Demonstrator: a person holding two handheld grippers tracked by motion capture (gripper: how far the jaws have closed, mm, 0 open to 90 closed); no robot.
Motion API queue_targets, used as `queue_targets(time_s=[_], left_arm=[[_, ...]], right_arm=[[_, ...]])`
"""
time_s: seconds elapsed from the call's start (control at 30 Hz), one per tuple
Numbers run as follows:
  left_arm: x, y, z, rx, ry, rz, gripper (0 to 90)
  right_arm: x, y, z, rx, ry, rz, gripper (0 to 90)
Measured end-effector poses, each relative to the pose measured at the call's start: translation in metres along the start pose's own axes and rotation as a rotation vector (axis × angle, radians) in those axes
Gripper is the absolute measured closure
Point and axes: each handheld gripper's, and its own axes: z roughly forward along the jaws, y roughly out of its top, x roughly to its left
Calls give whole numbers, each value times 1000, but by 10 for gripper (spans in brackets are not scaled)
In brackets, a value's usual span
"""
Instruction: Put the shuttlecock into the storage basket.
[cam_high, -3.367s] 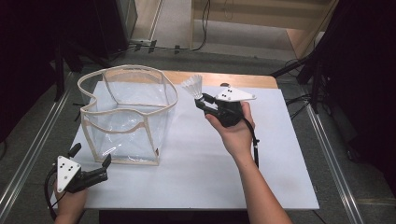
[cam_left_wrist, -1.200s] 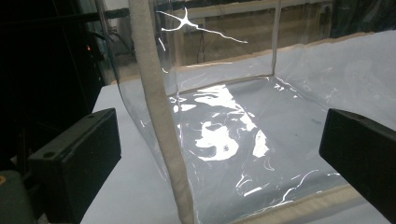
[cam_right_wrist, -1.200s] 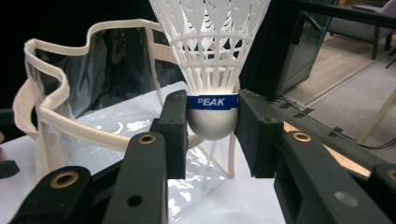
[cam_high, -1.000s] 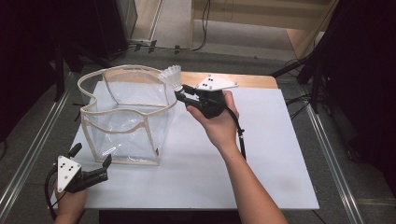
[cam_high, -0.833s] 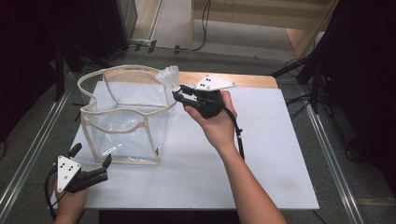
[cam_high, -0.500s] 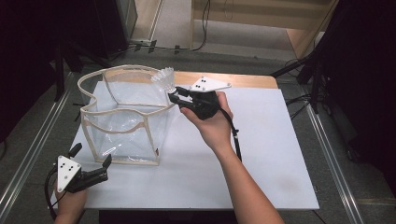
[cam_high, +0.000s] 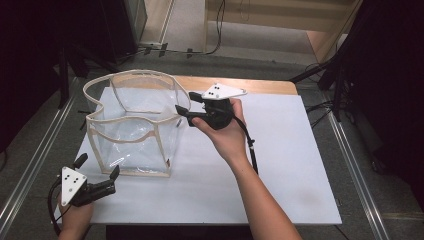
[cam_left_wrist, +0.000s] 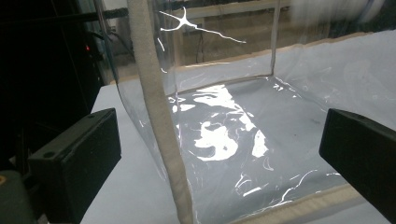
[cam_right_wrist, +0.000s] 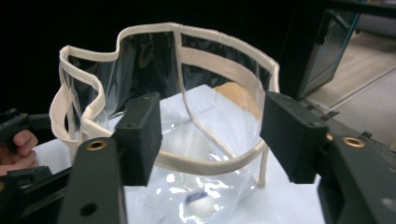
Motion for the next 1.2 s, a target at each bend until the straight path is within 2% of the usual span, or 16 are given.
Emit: queue_targets(time_s=[0.1, 0.2, 0.3, 0.4, 0.5, 0.67, 0.73, 0.8, 0.93, 1.2], left_arm=[[0, 0, 0, -1, 0, -1, 0], [0, 0, 0, -1, -1, -1, 0], [0, 0, 0, 0, -1, -1, 0], [0, 0, 0, 0, 0, 1, 0], [0, 0, 0, 1, -1, 0, 0], [0, 0, 0, 1, 0, 0, 0], [0, 0, 0, 0, 0, 0, 0], [0, 0, 0, 0, 0, -1, 0], [0, 0, 0, 0, 0, -2, 0], [0, 0, 0, 1, 0, 0, 0]], right_arm=[[-1, -1, -4, -3, -2, -2, 297], [-2, -2, -7, 11, -32, -29, 258], [-3, -5, -11, 25, -46, -29, 241], [-4, -8, -15, 39, -49, -15, 165], [-4, -12, -18, 61, -80, -28, 113], [-6, -19, -22, 57, -61, -24, 75], [-7, -22, -24, 49, -50, -14, 0], [-8, -24, -27, 41, -28, -15, 0], [-9, -28, -32, 29, -31, -13, 0], [-13, -41, -38, 42, -55, -3, 0]])
